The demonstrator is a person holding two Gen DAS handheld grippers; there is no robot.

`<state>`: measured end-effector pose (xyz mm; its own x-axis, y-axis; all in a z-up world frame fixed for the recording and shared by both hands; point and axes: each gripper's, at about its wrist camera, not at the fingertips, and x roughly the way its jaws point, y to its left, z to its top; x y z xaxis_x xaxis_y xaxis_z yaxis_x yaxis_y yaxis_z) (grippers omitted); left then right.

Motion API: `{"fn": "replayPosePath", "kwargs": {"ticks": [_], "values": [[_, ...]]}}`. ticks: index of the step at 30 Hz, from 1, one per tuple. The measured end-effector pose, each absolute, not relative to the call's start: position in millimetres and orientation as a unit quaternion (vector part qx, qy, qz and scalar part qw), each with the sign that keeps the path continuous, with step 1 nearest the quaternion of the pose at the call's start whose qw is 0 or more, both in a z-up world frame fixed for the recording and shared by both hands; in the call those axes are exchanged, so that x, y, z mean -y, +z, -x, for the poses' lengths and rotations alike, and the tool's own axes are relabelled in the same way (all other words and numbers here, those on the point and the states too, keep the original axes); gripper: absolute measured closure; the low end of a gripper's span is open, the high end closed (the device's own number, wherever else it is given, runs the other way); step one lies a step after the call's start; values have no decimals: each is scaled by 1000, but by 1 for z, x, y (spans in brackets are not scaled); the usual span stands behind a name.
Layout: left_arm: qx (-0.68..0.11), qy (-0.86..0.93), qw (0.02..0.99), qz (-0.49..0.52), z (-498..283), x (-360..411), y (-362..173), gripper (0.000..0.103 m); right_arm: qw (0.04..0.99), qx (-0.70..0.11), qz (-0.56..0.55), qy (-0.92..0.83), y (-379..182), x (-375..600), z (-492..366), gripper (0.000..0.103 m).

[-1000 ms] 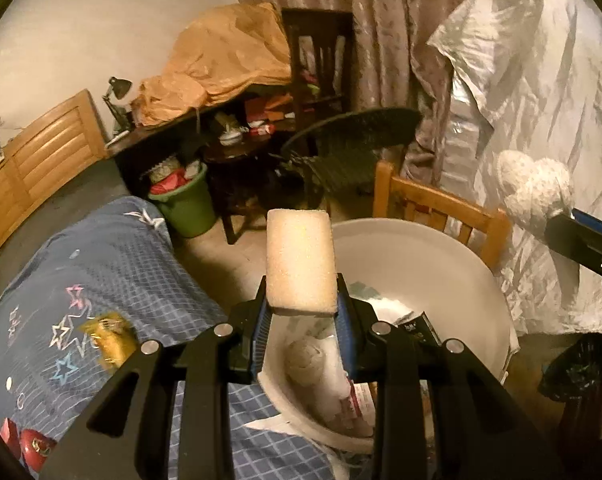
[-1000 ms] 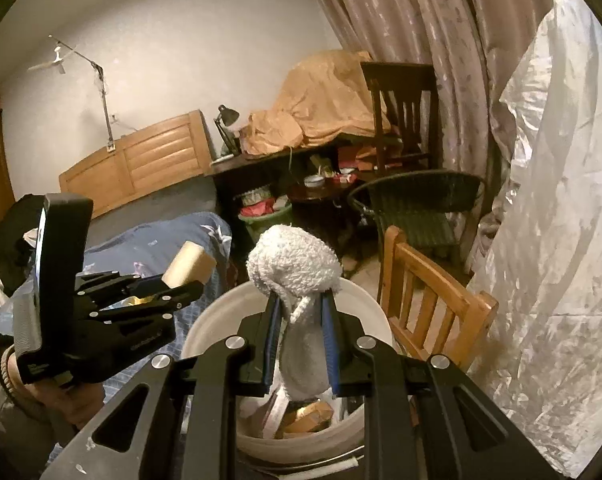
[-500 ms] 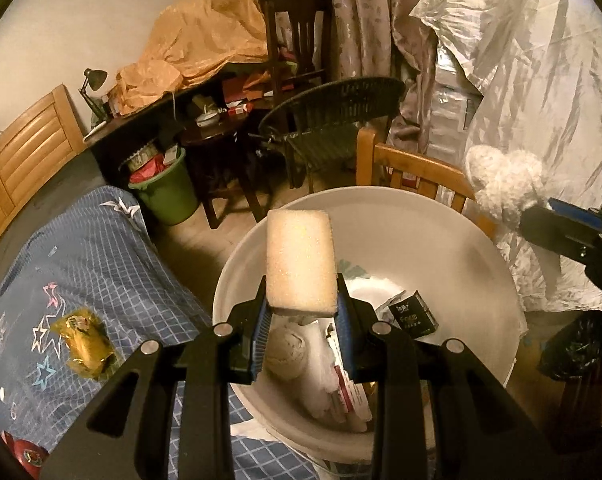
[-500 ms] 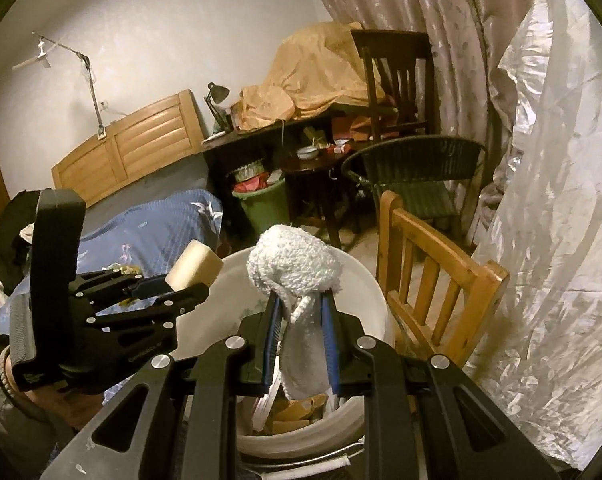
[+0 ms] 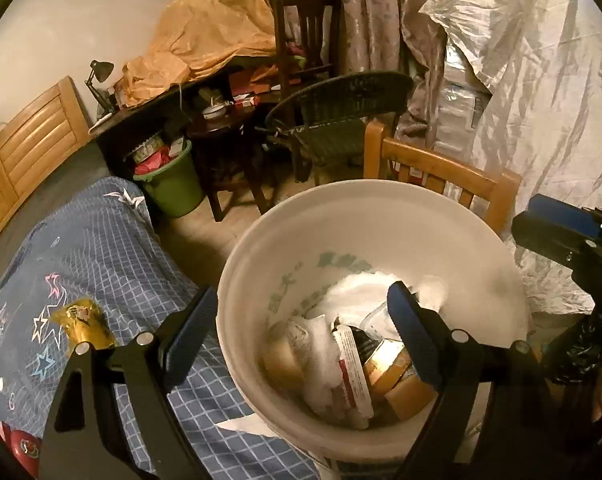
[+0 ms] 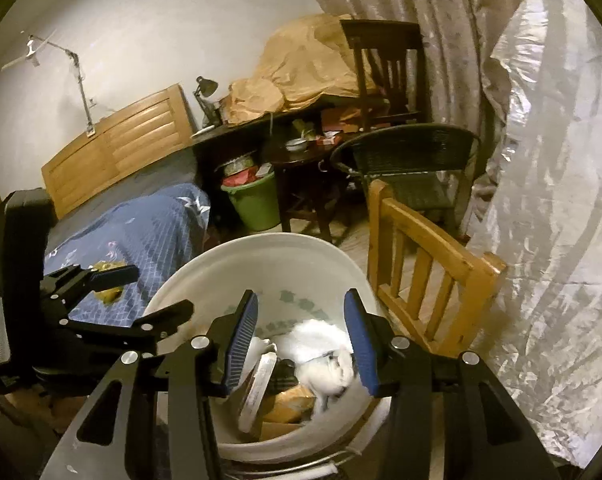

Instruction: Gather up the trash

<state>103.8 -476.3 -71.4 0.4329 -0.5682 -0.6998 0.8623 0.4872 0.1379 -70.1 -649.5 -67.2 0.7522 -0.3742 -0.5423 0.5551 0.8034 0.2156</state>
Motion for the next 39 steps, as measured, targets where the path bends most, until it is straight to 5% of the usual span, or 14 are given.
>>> {"fn": "replayPosePath", "kwargs": {"ticks": [4,8,14,39], "values": [[-290,-447,811,-241,-98,472,-67,20,917,-230,-179,-272,-62,644,85,56],[-277,-466,808,-231,-86,463,-61,15,917,-191,-175,-304,-51,635,110,17],[-253,-487,808,-211,-70,450,-50,6,916,-153,-159,-337,-39,616,146,6],[-245,-492,812,-195,-59,435,-45,6,912,-124,-161,-357,-38,607,181,5]]}}
